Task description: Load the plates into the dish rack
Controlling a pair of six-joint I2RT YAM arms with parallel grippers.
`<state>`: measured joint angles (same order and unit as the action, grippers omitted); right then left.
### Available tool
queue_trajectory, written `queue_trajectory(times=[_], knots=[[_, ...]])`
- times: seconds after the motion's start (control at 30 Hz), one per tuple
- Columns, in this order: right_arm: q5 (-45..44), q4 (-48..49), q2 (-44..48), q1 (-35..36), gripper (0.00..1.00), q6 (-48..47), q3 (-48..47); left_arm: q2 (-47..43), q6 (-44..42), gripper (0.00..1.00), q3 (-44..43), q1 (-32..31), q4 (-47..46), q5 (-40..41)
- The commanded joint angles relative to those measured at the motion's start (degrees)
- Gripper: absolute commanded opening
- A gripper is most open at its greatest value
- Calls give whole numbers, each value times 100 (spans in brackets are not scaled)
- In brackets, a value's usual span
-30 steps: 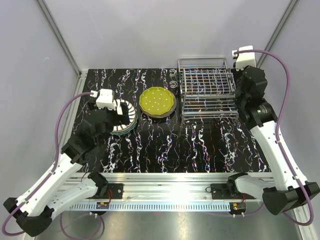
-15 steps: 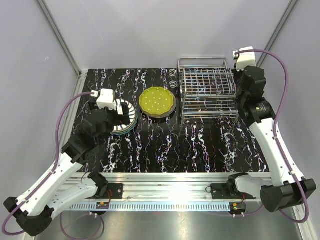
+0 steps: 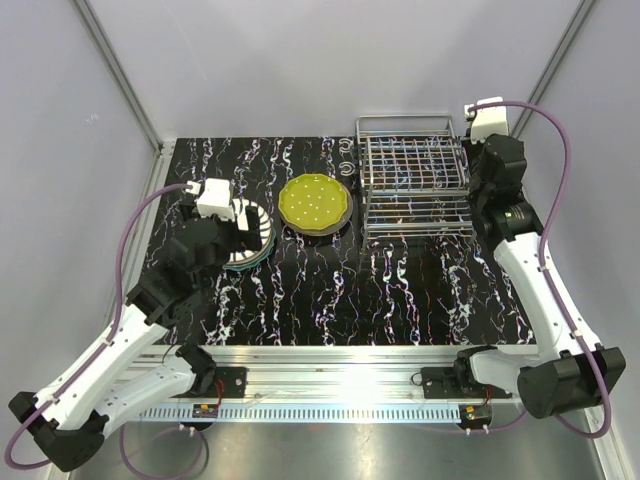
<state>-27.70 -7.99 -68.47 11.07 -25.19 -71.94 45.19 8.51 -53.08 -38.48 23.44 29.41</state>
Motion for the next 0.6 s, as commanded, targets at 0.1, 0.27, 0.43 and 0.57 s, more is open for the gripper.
queue_trajectory(times=[0.1, 0.27, 0.43, 0.57], knots=[[177, 1624, 123, -202, 0, 155, 84, 25, -87, 99, 26, -46, -279, -67], [300, 1792, 53, -368, 3, 321, 154, 51, -95, 99, 26, -46, -288, -67], [424, 1932, -17, -483, 11, 410, 181, 78, -104, 99, 34, -46, -288, -41], [485, 1959, -114, -518, 22, 480, 146, 104, -122, 99, 34, -46, -296, -40]])
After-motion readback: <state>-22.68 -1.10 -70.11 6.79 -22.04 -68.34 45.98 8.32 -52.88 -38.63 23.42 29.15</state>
